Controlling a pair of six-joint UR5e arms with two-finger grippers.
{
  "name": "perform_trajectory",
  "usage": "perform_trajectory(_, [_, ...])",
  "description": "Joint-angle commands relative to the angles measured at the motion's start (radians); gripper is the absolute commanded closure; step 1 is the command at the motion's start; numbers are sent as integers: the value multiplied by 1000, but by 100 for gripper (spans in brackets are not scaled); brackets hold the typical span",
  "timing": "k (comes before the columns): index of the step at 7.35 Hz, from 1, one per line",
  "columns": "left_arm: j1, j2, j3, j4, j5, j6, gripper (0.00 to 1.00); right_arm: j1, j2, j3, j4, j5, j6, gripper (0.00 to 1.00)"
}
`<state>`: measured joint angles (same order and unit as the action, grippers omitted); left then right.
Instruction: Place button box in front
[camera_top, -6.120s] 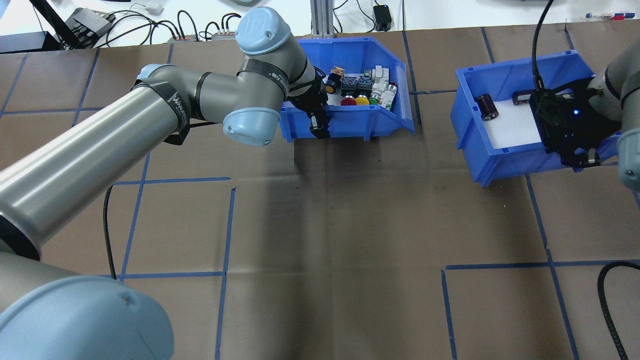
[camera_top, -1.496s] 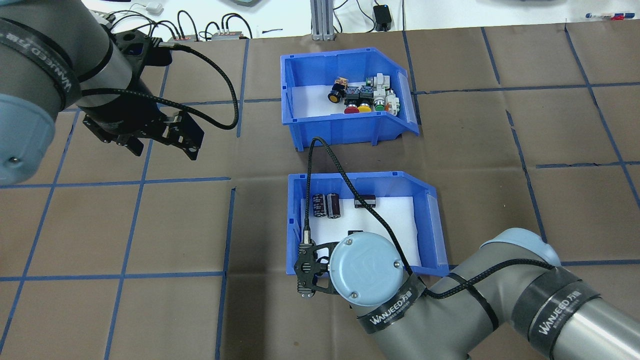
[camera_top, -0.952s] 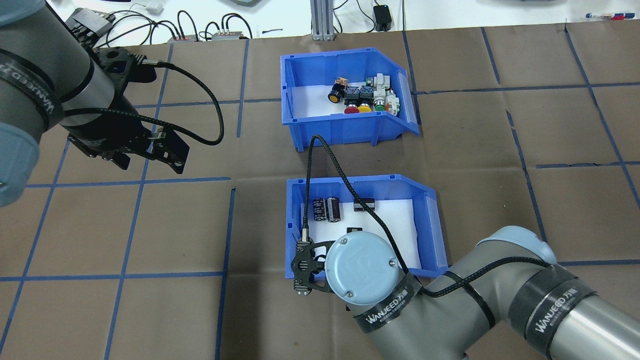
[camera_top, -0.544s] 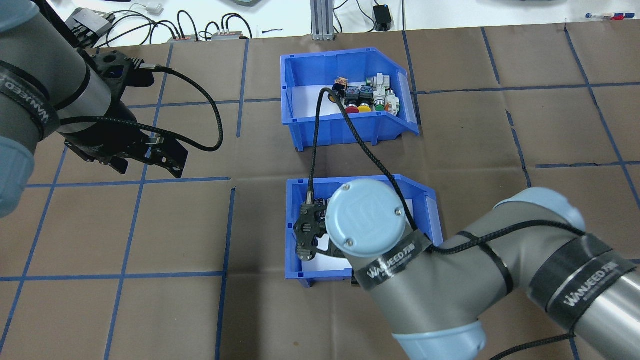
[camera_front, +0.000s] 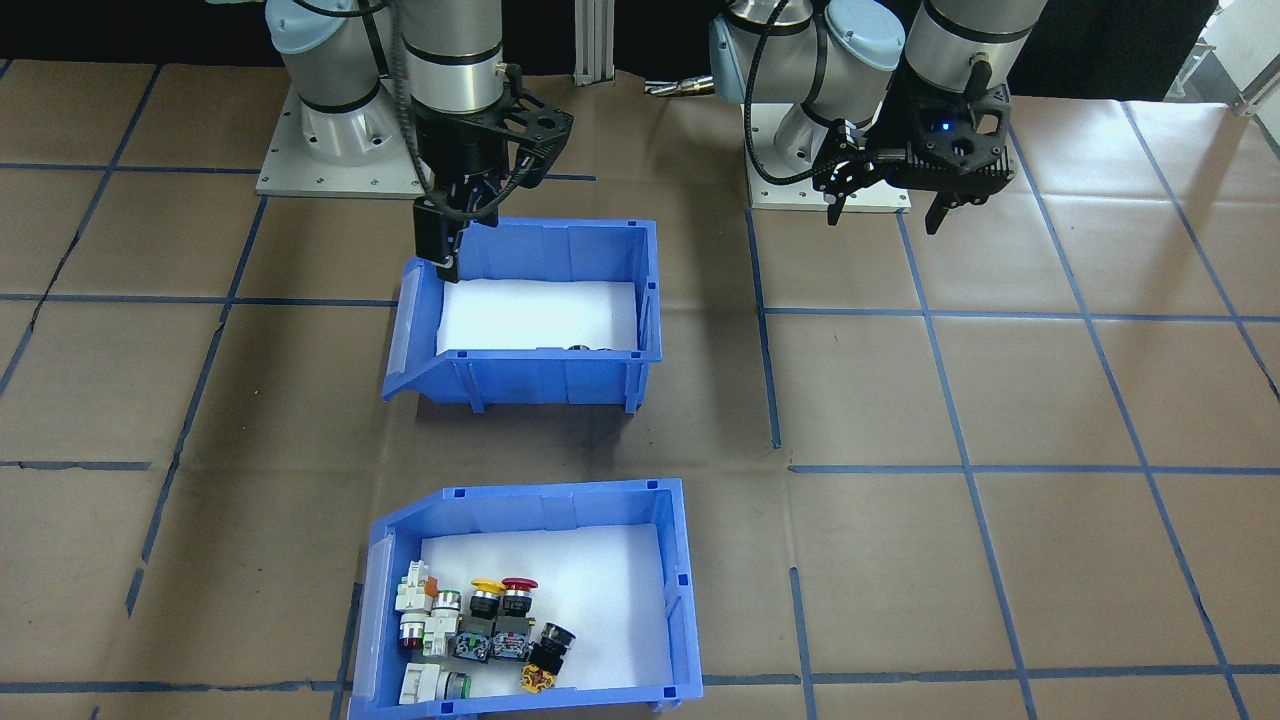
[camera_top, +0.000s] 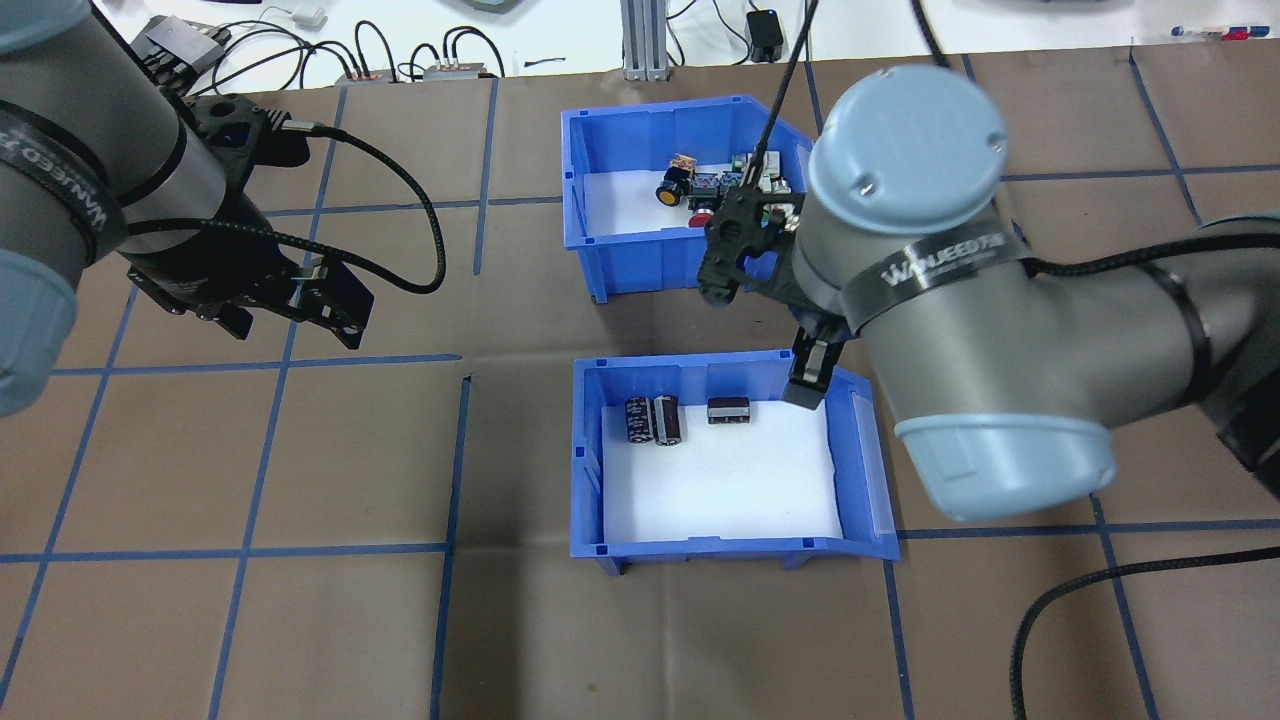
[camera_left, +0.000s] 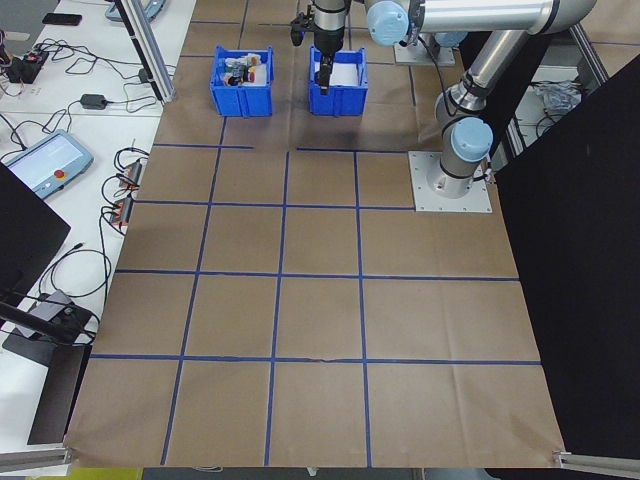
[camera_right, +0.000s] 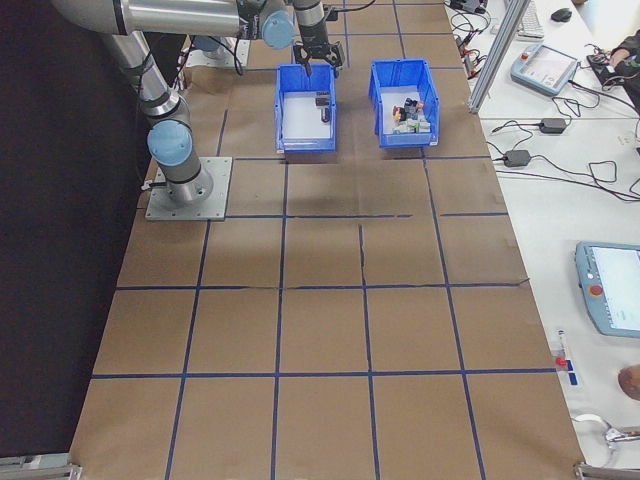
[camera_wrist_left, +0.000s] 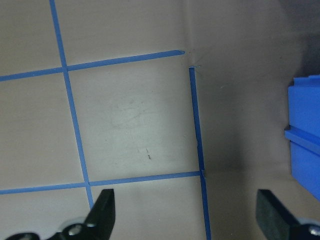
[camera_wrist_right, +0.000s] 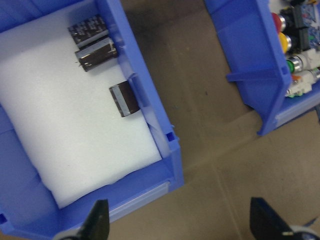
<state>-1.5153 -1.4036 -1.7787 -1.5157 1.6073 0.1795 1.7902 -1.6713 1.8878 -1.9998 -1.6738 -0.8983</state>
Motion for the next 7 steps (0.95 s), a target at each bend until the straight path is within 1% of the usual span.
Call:
perform_trajectory(1, [-3, -3, 7, 3, -6, 0, 0, -197, -1, -70, 10, 95, 138, 0])
perform_trajectory(2, [-5, -9, 13, 3, -6, 0, 0, -254, 1, -91, 63, 100, 180, 0])
perform_trajectory(3, [-6, -9, 13, 3, -7, 0, 0, -259, 1, -110, 65, 97, 319, 0])
perform_trajectory(4, [-8, -9, 13, 3, -7, -5, 0, -259, 14, -124, 67, 101, 498, 0])
perform_trajectory(5, [-14, -9, 13, 3, -9, -12, 0, -258, 36, -131, 90, 101, 632, 0])
perform_trajectory(6, [-19, -9, 13, 3, -9, -15, 0, -255, 59, -169, 158, 103, 751, 0])
perform_trajectory(7, [-22, -9, 15, 6, -9, -18, 0, -255, 93, -234, 265, 102, 818, 0])
